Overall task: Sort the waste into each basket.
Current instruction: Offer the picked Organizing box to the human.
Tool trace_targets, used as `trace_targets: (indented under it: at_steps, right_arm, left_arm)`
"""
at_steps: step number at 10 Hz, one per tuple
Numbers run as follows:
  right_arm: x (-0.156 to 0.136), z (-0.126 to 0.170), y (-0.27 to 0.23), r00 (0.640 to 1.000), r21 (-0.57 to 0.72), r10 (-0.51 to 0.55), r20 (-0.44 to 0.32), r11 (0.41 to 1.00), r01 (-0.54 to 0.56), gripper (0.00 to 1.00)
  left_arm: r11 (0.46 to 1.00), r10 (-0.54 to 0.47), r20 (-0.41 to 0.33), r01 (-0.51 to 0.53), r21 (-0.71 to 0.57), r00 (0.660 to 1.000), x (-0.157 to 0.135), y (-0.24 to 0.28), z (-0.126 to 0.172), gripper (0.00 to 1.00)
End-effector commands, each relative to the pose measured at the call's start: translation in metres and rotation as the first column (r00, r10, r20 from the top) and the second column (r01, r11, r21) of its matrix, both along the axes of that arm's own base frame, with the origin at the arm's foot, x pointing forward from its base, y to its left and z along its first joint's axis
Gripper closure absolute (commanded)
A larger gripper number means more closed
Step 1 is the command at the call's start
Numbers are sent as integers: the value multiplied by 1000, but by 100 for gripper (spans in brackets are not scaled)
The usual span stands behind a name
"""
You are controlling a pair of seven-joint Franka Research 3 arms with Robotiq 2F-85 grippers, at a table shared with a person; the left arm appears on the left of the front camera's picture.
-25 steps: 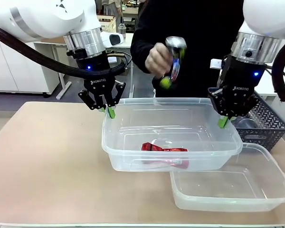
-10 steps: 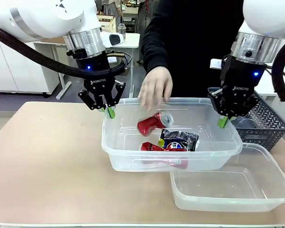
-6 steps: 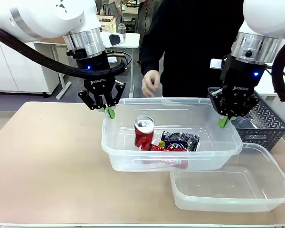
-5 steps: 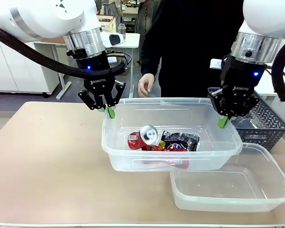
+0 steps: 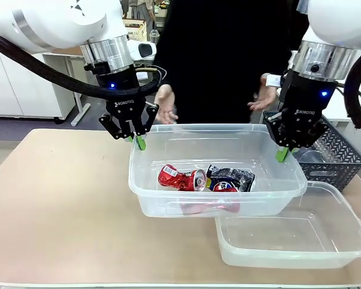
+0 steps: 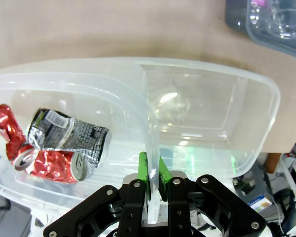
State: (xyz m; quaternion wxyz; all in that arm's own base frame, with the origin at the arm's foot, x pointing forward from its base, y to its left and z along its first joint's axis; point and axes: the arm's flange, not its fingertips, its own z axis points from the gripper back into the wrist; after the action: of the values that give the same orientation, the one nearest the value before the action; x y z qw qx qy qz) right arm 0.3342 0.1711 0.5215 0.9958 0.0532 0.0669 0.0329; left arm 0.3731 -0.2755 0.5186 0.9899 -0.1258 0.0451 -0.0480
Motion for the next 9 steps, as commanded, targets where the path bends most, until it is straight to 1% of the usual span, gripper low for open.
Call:
trace_targets:
  at_steps: [1, 4, 5, 6, 7, 8, 9]
  right_arm:
    - [1, 4, -1, 1000, -13, 3, 0, 1000, -3, 94]
    - [0, 0, 0, 1000, 0, 0, 0, 1000, 0, 94]
    - [10, 2, 13, 1000, -31, -27, -14, 999, 27, 94]
    - [35, 13, 28, 1000, -43, 3, -5, 999, -3, 94]
    - [55, 23, 39, 999, -35, 45, -8, 998, -45, 94]
    - [78, 29, 51, 995, -13, 95, -10, 995, -95, 94]
    - [103, 29, 61, 991, -14, 129, -32, 991, -130, 94]
  left_arm:
    - [1000, -11, 9, 11, -13, 1000, -3, 3, 3, 93]
    - [1000, 0, 0, 0, 0, 1000, 0, 0, 0, 93]
    - [997, 51, 66, -54, 48, 997, 9, 1, 6, 93]
    - [997, 29, 115, -37, 69, 993, 33, 2, 20, 93]
    - [997, 21, 137, -32, 75, 990, 56, 3, 28, 93]
    - [996, 15, 138, -27, 82, 990, 76, 4, 31, 93]
    - [996, 16, 128, -26, 81, 992, 96, 6, 31, 93]
